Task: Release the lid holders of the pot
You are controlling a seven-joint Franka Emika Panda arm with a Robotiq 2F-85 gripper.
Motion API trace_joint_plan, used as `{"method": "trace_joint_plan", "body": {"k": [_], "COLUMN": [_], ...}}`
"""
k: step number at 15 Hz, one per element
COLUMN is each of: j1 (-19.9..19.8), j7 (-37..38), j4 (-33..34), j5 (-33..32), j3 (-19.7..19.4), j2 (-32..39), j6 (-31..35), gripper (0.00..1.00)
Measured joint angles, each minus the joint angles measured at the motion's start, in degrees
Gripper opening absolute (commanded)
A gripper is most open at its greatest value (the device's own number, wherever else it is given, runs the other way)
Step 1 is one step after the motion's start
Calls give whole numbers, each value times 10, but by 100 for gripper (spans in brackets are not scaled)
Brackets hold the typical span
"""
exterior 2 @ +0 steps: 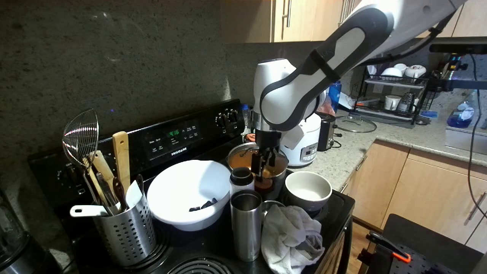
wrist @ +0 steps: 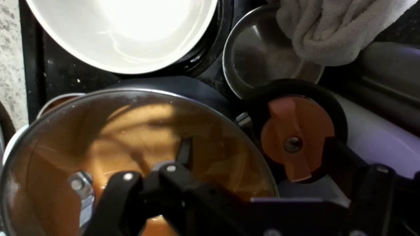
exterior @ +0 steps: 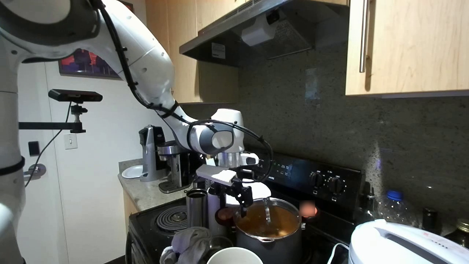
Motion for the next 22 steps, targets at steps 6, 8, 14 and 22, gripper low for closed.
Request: {"method": "trace_joint_plan", "body": {"k": [6, 8, 14, 22], "j1": [-1, -1, -2, -10], "j7": [-36, -42, -41, 57], "j4": [27, 27, 25, 6], "j5": [27, 36, 38, 31], "j3": [7, 10, 10, -8], "j2": [17, 17, 15, -1], "j6": [-2, -5, -19, -29], "gripper": [29, 14, 10, 10]}}
